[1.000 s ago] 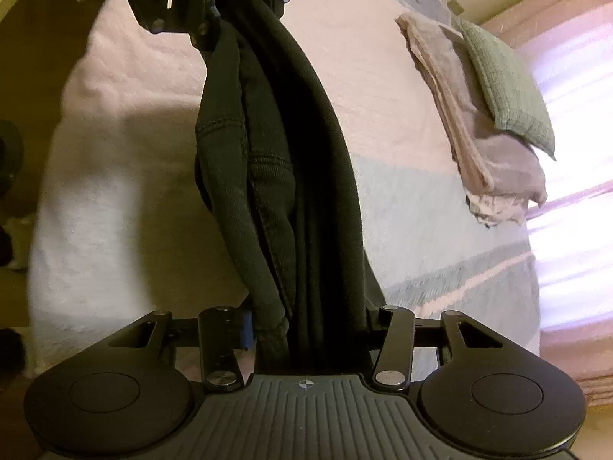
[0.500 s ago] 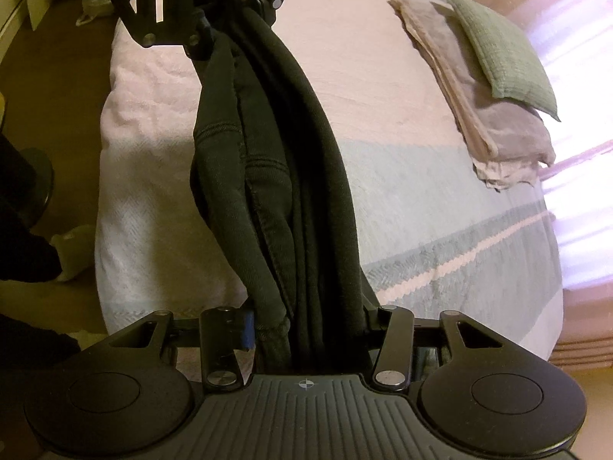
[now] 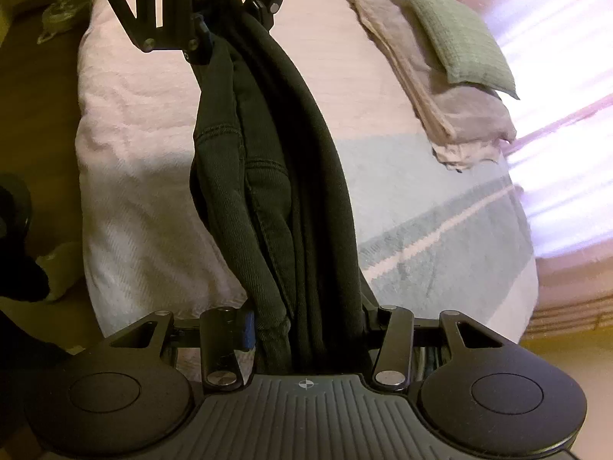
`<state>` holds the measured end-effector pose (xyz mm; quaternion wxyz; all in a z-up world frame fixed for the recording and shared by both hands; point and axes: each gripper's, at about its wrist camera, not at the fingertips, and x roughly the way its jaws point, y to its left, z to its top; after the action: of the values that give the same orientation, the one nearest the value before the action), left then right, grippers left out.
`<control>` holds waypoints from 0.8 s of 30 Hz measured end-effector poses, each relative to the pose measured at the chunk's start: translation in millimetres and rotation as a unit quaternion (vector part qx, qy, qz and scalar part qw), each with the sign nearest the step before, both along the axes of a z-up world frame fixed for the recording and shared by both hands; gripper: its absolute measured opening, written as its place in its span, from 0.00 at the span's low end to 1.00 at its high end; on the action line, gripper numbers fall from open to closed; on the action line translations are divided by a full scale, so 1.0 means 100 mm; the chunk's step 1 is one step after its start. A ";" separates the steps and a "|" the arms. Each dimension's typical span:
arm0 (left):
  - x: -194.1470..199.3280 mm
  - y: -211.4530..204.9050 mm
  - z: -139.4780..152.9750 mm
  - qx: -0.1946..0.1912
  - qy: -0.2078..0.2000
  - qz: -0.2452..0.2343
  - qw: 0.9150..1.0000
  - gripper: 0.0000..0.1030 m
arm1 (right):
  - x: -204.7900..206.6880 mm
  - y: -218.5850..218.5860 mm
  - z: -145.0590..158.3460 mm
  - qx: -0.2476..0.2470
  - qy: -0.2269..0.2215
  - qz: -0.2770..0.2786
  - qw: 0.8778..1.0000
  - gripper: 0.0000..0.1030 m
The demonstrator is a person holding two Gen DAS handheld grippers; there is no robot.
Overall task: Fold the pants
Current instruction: 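Carry the hanging pants with both grippers over the clothes stack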
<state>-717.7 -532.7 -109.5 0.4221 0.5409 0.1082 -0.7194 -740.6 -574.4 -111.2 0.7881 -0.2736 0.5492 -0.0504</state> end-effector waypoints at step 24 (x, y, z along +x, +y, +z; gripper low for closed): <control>-0.23 -0.04 0.25 -0.027 -0.005 -0.110 0.994 0.29 | -0.27 0.13 0.30 -0.020 -0.007 -0.096 0.995 0.42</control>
<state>-741.1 -536.3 -84.8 0.3550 0.5413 0.0265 -0.7617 -767.2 -561.5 -80.8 0.7777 -0.2349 0.5665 -0.1385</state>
